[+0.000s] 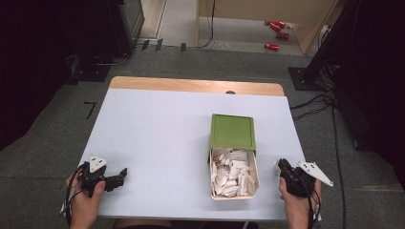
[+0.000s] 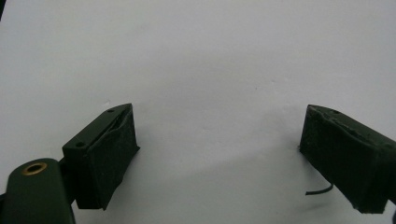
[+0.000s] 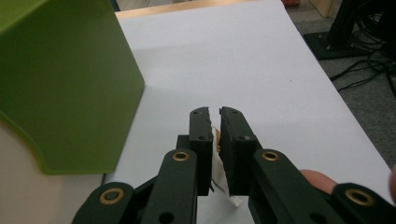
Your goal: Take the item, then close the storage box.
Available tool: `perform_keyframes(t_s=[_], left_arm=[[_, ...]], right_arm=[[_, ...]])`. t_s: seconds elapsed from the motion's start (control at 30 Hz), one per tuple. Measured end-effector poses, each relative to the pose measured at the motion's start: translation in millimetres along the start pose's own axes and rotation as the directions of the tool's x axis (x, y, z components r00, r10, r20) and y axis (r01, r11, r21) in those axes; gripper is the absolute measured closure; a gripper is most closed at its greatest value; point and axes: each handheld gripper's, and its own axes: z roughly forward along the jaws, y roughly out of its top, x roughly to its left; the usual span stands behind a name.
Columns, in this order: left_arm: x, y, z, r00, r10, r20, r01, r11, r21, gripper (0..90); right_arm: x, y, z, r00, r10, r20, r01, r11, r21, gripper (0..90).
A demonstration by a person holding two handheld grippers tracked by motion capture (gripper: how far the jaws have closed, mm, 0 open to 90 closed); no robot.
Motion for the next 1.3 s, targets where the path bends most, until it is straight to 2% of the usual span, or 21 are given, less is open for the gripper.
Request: perform_keyframes(t_s=[0.3, 0.67, 0.93, 1.1, 1.3], left_arm=[[-0.1, -0.1, 0.0, 1.0, 0.0, 0.0, 0.0, 1.0, -0.001, 11.2], [0.0, 0.0, 0.0, 1.0, 0.0, 0.0, 0.0, 1.0, 0.0, 11.2], [0.0, -0.1, 0.0, 1.0, 0.0, 0.0, 0.0, 1.0, 0.0, 11.2], [0.0, 0.0, 0.0, 1.0, 0.0, 0.0, 0.0, 1.0, 0.0, 11.2], [-0.1, -0.1, 0.0, 1.0, 0.0, 0.0, 0.0, 1.0, -0.001, 11.2]], right_arm=[[7.5, 3.5, -4.4, 0.9995, -0.003, -0.033, 0.003, 1.0, -0.01, 82.6], [21.9, 12.2, -24.1, 0.995, -0.011, -0.1, 0.007, 0.999, -0.04, 79.3], [38.0, 18.7, -37.9, 0.9868, -0.031, -0.159, 0.022, 0.998, -0.059, 73.9], [48.2, 20.7, -47.6, 0.9745, -0.025, -0.223, 0.01, 0.998, -0.066, 70.9], [60.1, 20.8, -53.4, 0.9681, -0.041, -0.247, 0.026, 0.998, -0.063, 69.0]])
